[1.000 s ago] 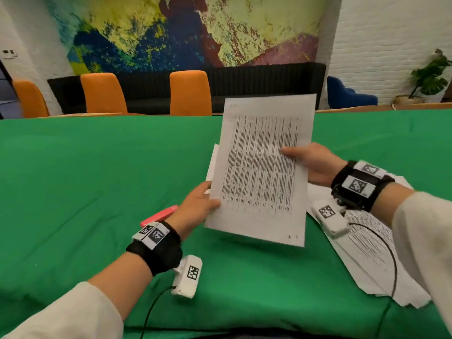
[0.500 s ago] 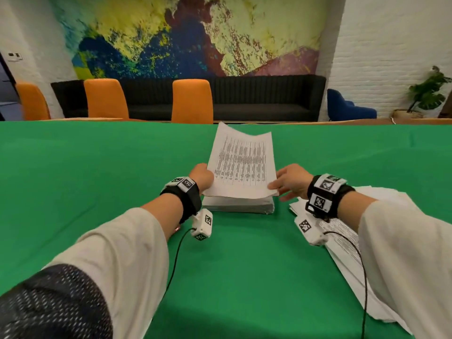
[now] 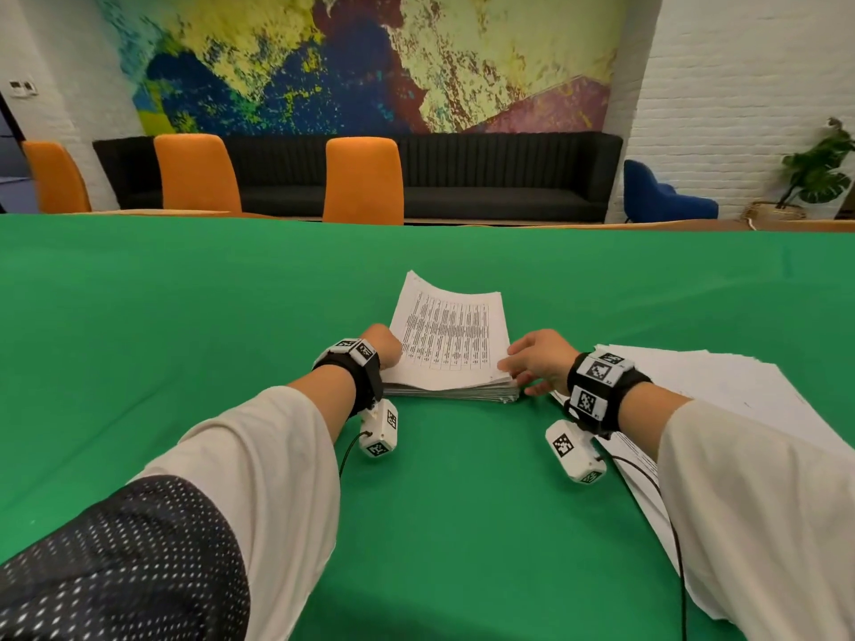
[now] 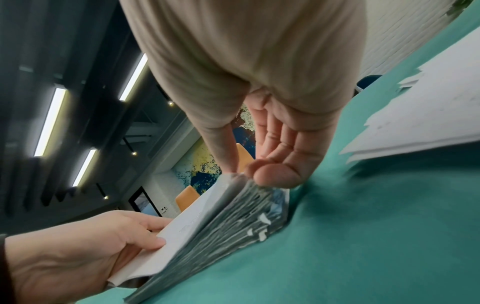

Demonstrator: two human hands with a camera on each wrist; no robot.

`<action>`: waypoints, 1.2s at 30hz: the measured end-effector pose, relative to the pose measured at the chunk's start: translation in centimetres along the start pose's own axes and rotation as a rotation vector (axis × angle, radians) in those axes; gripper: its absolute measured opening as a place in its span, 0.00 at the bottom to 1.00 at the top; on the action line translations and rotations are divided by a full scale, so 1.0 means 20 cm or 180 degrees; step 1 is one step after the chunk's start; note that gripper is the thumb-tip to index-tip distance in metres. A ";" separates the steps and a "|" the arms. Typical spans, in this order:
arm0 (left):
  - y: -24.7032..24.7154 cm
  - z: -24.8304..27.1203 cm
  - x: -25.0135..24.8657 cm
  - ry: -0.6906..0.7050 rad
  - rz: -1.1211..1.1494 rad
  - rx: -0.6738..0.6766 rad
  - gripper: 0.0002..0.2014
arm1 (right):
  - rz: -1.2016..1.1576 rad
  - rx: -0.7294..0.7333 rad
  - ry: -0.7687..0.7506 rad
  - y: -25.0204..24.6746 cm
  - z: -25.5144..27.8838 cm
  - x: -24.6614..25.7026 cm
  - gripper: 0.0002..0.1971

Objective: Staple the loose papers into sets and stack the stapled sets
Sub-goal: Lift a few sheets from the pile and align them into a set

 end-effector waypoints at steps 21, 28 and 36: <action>0.01 0.19 -0.06 0.0616 -0.1139 0.0584 0.37 | 0.0858 -0.0140 -0.0668 0.00 0.05 -0.06 0.10; 0.01 0.20 -0.04 0.0636 -0.0966 0.0355 0.35 | 0.0994 -0.0219 -0.0699 0.00 0.06 -0.05 0.09; 0.02 0.19 -0.04 0.0605 -0.0908 0.0318 0.36 | 0.1006 -0.0227 -0.0678 0.01 0.08 -0.04 0.07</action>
Point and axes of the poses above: each hand's wrist, its own z-axis away from the middle knuckle, its own y-axis out of the palm, x = y × z, the point moved 4 cm from there along -z, towards the middle knuckle, and after that the axes turned 12 degrees about y, right-handed, at the moved point
